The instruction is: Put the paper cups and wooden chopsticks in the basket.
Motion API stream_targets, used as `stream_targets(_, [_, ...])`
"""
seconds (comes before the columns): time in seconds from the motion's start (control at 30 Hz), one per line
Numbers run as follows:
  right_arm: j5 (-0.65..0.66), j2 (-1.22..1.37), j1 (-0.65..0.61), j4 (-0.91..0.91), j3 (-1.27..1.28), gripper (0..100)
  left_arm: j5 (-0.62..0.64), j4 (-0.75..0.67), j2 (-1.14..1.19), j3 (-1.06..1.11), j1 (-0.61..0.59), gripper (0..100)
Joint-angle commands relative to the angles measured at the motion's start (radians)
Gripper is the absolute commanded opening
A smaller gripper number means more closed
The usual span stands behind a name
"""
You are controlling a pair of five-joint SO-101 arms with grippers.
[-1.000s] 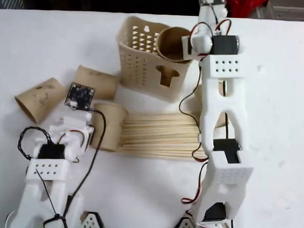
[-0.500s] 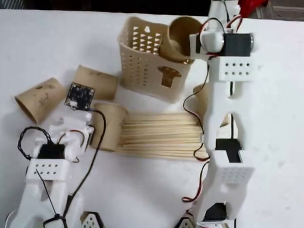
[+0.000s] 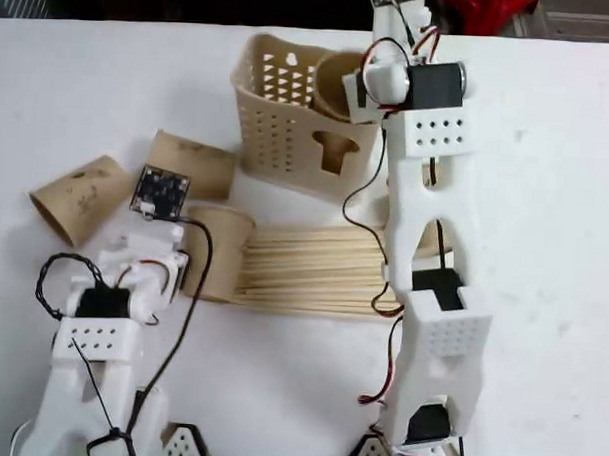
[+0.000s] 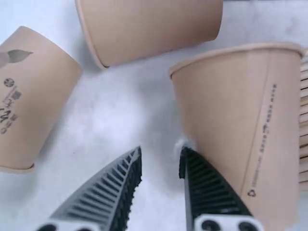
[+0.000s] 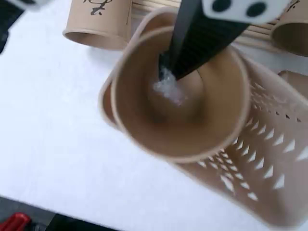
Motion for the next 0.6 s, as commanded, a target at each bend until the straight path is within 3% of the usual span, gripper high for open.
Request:
stream_targets(0.0, [-0.003,-0.033,-0.027,0.019,-0.109,46.4,0.005,-0.018,-0.018,0.002,0.025,15])
stream_targets(0.23, [-0.04,-0.07,-0.008,0.114,-0.232,45.0,0.005,-0.017,-0.018,0.003,0.028,15])
stream_targets(0.47, [-0.207,-0.082,0.255,0.119,-0.11,25.4,0.005,-0.014,-0.018,0.003,0.028,15])
stream_targets(0.57, [-0.226,-0.062,0.334,0.116,0.006,24.2,0.005,-0.015,-0.018,0.003,0.028,15])
